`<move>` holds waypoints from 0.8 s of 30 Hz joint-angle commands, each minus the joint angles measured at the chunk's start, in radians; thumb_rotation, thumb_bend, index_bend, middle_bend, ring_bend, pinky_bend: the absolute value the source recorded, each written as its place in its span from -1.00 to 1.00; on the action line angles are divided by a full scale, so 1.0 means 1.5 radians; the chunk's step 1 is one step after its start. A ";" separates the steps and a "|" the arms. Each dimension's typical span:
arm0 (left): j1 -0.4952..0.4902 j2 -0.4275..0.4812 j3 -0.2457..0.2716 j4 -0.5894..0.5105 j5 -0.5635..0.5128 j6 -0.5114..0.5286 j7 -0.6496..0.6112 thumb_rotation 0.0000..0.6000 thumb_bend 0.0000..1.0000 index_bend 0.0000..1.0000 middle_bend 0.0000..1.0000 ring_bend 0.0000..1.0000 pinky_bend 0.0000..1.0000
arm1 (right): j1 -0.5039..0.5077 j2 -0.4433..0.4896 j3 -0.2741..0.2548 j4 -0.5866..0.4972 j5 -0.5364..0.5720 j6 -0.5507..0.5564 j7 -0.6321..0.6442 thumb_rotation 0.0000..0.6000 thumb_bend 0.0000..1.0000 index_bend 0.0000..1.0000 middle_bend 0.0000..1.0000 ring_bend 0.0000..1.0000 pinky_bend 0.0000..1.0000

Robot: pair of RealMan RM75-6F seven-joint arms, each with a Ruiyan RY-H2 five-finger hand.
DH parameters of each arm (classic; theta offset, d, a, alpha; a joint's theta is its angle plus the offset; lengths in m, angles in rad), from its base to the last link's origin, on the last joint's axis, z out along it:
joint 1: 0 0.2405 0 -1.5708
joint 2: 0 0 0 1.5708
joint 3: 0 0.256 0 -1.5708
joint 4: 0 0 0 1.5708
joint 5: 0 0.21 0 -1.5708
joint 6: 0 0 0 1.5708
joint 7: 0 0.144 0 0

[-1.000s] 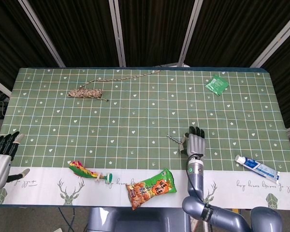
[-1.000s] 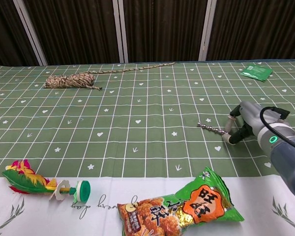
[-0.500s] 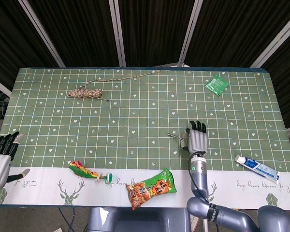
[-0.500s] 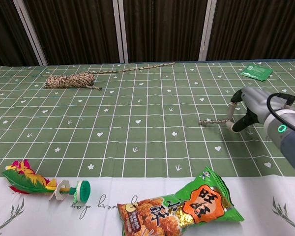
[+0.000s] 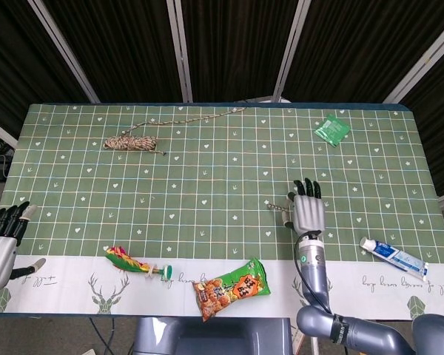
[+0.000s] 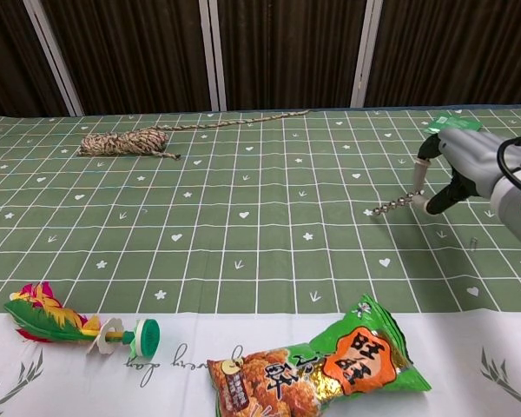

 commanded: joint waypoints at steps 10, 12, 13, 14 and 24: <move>0.000 -0.001 -0.001 0.001 -0.002 0.000 0.001 1.00 -0.89 -1.00 -1.00 -1.00 -1.00 | 0.000 0.044 -0.001 -0.045 0.006 0.016 -0.035 1.00 -0.29 0.22 -0.73 -1.00 -1.00; 0.000 -0.002 -0.002 0.002 -0.003 0.000 0.001 1.00 -0.89 -1.00 -1.00 -1.00 -1.00 | 0.001 0.057 -0.006 -0.054 0.006 0.018 -0.050 1.00 -0.29 0.24 -0.73 -1.00 -1.00; 0.000 -0.002 -0.002 0.002 -0.003 0.000 0.001 1.00 -0.89 -1.00 -1.00 -1.00 -1.00 | 0.001 0.062 -0.007 -0.059 0.007 0.019 -0.055 1.00 -0.29 0.25 -0.72 -1.00 -1.00; 0.000 -0.002 -0.002 0.002 -0.003 0.000 0.002 1.00 -0.89 -1.00 -1.00 -1.00 -1.00 | 0.001 0.067 -0.009 -0.063 0.007 0.020 -0.060 1.00 -0.29 0.25 -0.72 -1.00 -1.00; 0.001 -0.002 -0.001 0.002 0.000 0.003 0.001 1.00 -0.89 -1.00 -1.00 -1.00 -1.00 | -0.002 0.134 -0.039 -0.129 -0.004 0.035 -0.120 1.00 -0.29 0.26 -0.71 -1.00 -1.00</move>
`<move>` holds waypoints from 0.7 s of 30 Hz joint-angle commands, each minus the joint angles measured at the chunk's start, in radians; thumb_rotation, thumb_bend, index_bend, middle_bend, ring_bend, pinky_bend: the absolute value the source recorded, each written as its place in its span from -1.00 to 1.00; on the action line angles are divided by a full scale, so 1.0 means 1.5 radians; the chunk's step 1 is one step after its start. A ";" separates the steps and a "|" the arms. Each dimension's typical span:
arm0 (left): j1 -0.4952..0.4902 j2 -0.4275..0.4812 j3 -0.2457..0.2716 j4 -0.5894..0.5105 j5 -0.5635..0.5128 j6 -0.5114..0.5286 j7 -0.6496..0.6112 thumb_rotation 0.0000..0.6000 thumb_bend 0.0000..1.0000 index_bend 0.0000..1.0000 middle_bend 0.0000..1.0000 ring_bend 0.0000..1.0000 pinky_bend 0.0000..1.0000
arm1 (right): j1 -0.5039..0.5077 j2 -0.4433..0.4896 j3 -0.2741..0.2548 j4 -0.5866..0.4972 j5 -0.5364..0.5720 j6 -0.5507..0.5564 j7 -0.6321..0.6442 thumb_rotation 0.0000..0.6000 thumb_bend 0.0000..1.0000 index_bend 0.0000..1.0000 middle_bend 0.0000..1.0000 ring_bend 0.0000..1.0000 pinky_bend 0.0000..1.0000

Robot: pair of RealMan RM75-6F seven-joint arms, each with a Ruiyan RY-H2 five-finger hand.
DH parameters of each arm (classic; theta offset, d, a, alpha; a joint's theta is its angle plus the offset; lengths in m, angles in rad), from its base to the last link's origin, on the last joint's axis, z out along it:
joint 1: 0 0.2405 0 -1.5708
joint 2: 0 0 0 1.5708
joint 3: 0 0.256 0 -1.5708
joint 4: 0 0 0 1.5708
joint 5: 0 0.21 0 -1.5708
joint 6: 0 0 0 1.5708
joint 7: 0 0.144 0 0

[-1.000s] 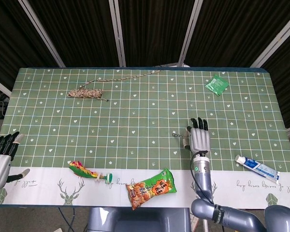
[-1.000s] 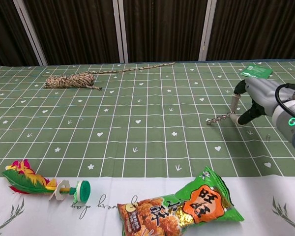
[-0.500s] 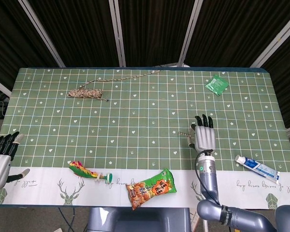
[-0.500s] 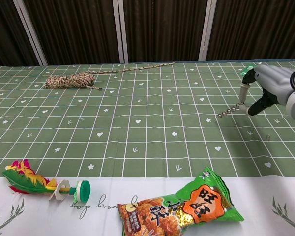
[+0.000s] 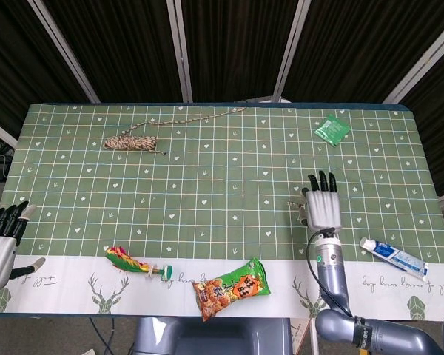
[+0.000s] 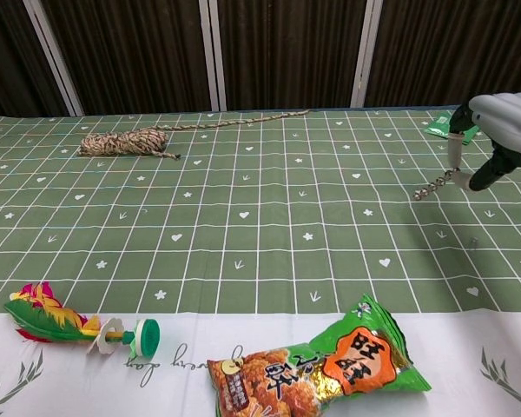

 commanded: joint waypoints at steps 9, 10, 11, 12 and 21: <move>-0.003 0.007 0.003 -0.005 -0.001 -0.011 -0.011 1.00 -0.89 -1.00 -1.00 -1.00 -1.00 | -0.011 0.046 -0.034 -0.061 0.015 0.022 -0.050 1.00 -0.29 0.27 -0.71 -1.00 -1.00; -0.003 0.008 0.003 -0.006 -0.001 -0.012 -0.012 1.00 -0.89 -1.00 -1.00 -1.00 -1.00 | -0.012 0.050 -0.037 -0.065 0.015 0.024 -0.053 1.00 -0.29 0.27 -0.71 -1.00 -1.00; -0.003 0.008 0.003 -0.006 0.000 -0.011 -0.012 1.00 -0.89 -1.00 -1.00 -1.00 -1.00 | -0.013 0.054 -0.039 -0.068 0.017 0.026 -0.056 1.00 -0.29 0.27 -0.71 -1.00 -1.00; -0.003 0.008 0.003 -0.007 0.001 -0.011 -0.012 1.00 -0.89 -1.00 -1.00 -1.00 -1.00 | -0.013 0.057 -0.040 -0.070 0.018 0.027 -0.059 1.00 -0.29 0.27 -0.71 -1.00 -1.00; -0.006 0.007 0.003 -0.008 0.000 -0.014 -0.010 1.00 -0.89 -1.00 -1.00 -1.00 -1.00 | -0.021 0.082 -0.057 -0.089 0.042 0.033 -0.077 1.00 -0.28 0.29 -0.71 -1.00 -1.00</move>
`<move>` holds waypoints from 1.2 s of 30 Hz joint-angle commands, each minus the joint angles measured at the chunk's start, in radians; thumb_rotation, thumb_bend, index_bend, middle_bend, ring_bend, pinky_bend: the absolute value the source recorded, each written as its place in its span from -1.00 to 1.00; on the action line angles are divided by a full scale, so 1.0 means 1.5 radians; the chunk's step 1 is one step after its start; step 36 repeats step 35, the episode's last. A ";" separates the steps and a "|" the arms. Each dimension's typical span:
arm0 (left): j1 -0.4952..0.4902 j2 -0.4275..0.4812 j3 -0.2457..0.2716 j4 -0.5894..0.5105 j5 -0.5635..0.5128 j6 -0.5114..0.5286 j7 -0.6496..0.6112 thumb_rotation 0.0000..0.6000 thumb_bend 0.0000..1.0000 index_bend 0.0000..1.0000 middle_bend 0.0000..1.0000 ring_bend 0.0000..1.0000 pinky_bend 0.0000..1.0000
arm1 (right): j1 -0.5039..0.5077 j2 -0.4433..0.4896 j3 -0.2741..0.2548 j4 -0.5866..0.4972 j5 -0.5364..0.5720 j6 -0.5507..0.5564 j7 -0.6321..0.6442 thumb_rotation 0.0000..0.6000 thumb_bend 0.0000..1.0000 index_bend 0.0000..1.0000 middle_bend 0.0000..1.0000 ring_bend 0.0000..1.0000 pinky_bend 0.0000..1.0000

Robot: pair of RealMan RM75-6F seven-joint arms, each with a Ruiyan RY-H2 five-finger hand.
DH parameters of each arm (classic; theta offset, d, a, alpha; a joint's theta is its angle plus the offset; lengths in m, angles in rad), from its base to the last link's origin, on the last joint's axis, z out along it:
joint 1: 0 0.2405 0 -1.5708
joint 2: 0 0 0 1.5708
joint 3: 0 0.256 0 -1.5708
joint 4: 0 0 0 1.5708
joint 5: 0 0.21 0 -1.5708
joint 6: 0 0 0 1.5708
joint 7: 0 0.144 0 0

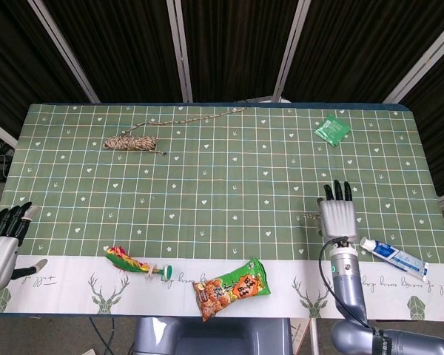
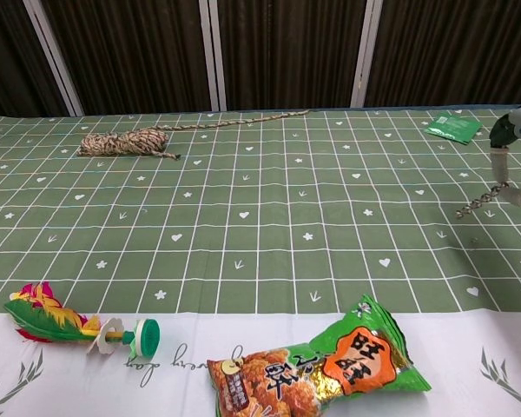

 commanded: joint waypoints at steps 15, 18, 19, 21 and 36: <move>0.000 -0.001 -0.001 -0.002 -0.003 -0.001 0.002 1.00 -0.89 -1.00 -1.00 -1.00 -1.00 | 0.009 0.003 -0.019 -0.009 0.033 -0.003 -0.026 1.00 -0.28 0.30 -0.71 -1.00 -1.00; -0.001 0.000 -0.001 -0.002 -0.004 -0.002 0.001 1.00 -0.89 -1.00 -1.00 -1.00 -1.00 | 0.010 0.003 -0.021 -0.005 0.040 -0.001 -0.030 1.00 -0.28 0.30 -0.71 -1.00 -1.00; -0.001 0.000 -0.001 -0.002 -0.004 -0.002 0.001 1.00 -0.89 -1.00 -1.00 -1.00 -1.00 | 0.010 0.003 -0.021 -0.005 0.042 -0.001 -0.031 1.00 -0.28 0.30 -0.71 -1.00 -1.00; -0.001 0.000 0.000 -0.003 -0.004 -0.002 0.000 1.00 -0.89 -1.00 -1.00 -1.00 -1.00 | 0.011 0.003 -0.022 -0.005 0.045 0.001 -0.032 1.00 -0.28 0.30 -0.71 -1.00 -1.00; 0.000 0.000 0.000 -0.003 -0.004 -0.002 0.002 1.00 -0.89 -1.00 -1.00 -1.00 -1.00 | 0.012 0.011 -0.027 -0.007 0.059 0.004 -0.032 1.00 -0.28 0.31 -0.70 -1.00 -1.00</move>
